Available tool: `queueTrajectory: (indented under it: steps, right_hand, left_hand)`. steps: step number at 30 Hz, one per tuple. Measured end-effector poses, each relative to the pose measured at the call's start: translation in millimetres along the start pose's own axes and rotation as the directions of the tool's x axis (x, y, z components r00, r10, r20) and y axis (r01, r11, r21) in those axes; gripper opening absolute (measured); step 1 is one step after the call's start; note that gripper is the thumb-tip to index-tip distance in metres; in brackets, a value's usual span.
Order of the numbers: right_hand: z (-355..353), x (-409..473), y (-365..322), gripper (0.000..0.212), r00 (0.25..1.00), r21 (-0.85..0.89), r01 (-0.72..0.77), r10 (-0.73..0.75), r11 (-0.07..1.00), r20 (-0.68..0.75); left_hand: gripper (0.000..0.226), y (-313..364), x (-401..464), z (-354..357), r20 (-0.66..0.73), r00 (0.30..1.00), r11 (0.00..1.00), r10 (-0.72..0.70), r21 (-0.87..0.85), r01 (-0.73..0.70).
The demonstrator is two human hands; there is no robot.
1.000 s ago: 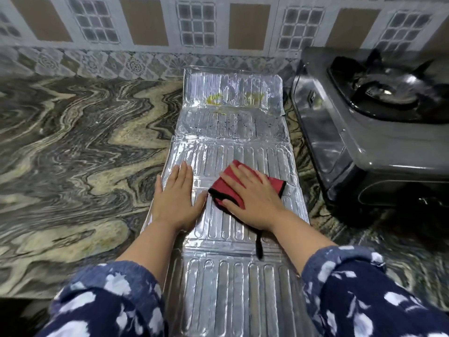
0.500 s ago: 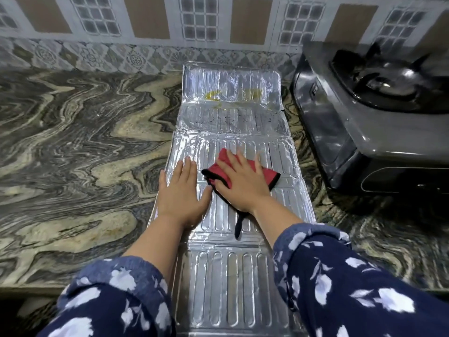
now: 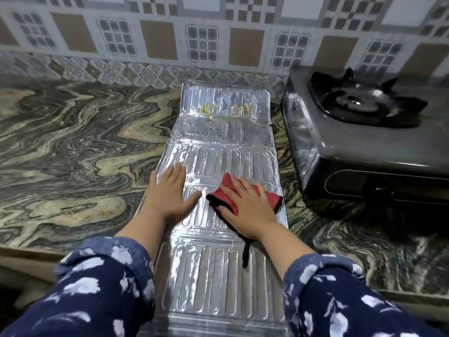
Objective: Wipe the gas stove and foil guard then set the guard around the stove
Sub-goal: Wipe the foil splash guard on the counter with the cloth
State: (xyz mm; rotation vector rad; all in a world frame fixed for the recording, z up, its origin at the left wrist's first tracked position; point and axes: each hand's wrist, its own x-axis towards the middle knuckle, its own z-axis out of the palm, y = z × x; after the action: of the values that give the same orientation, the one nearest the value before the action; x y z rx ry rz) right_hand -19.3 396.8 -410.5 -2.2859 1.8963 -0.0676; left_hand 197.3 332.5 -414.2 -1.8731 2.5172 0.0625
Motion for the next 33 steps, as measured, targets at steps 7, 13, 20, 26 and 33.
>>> queueTrajectory:
  steps: [7,13,20,26,33]
  right_hand:
    - [2.3,-27.6,4.7,0.064,0.996,0.014,0.078,-0.079,0.997,0.035]
    - [-1.3,-59.5,16.9,0.063,0.978,0.028,0.199,-0.201,0.980,0.051]
    - [-4.3,-59.7,23.5,0.067,0.973,0.003,0.210,-0.209,0.978,0.097]
    - [-3.5,-25.6,14.2,0.067,0.991,-0.009,0.123,-0.122,0.992,0.059]
    - [-2.3,10.2,-21.7,0.062,0.943,0.024,0.320,-0.321,0.947,0.084]
  left_hand:
    - [0.067,57.9,-40.1,3.5,0.026,0.927,0.922,-0.374,-0.094,0.375]
    - [0.069,85.6,-90.5,18.0,-0.070,0.885,0.880,-0.460,-0.167,0.444]
    - [0.073,87.8,-105.8,19.8,-0.059,0.892,0.891,-0.448,-0.113,0.440]
    - [0.074,89.7,-106.5,20.1,-0.071,0.889,0.890,-0.452,-0.095,0.445]
    - [0.078,90.3,-109.4,20.8,-0.106,0.891,0.897,-0.440,-0.080,0.434]
